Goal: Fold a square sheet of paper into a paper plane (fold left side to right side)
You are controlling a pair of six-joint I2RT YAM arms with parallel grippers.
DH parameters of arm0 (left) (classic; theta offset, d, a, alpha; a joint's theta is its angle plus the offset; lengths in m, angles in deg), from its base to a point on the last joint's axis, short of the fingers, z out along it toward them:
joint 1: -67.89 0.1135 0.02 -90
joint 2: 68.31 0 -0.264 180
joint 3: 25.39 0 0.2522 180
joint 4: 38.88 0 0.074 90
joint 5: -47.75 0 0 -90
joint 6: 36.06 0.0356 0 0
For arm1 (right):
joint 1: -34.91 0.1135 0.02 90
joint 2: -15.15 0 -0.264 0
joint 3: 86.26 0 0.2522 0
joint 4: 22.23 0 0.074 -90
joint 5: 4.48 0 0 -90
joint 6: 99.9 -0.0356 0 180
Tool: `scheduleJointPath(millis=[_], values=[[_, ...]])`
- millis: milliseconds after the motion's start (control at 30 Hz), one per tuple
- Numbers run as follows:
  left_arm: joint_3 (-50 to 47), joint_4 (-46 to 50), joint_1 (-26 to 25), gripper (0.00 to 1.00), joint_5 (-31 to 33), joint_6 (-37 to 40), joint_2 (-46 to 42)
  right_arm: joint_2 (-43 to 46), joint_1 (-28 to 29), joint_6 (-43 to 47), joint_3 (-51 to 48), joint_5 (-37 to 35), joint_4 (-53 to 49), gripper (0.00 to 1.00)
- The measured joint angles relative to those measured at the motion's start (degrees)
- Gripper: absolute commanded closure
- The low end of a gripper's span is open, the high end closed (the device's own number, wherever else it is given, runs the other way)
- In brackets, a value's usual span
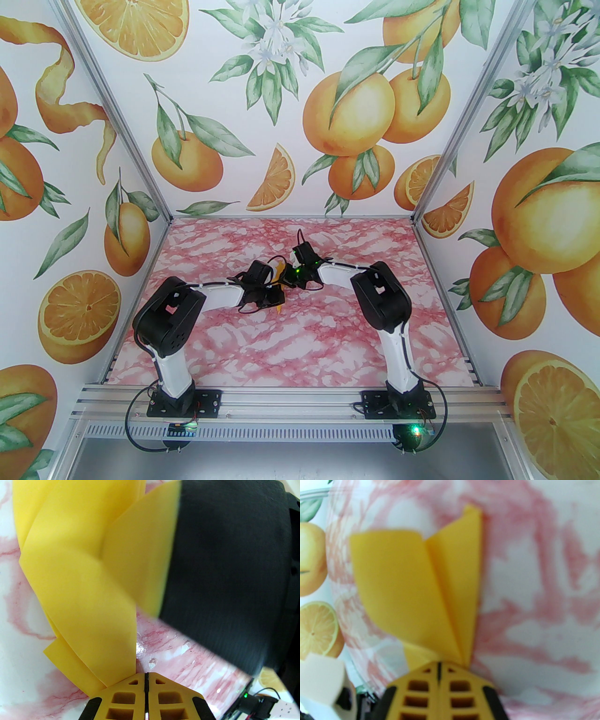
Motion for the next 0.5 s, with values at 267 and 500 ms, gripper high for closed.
scheduleJointPath(millis=[267, 500], values=[[-0.02, 0.42, 0.52, 0.96, -1.27, 1.77, 0.00, -0.81, -0.35, -1.38, 0.83, 0.35, 0.11, 1.00], [-0.79, -0.17, 1.07, 0.97, -2.99, 3.52, 0.00, -2.08, -2.08, -1.97, 1.53, 2.12, -0.42, 1.00]])
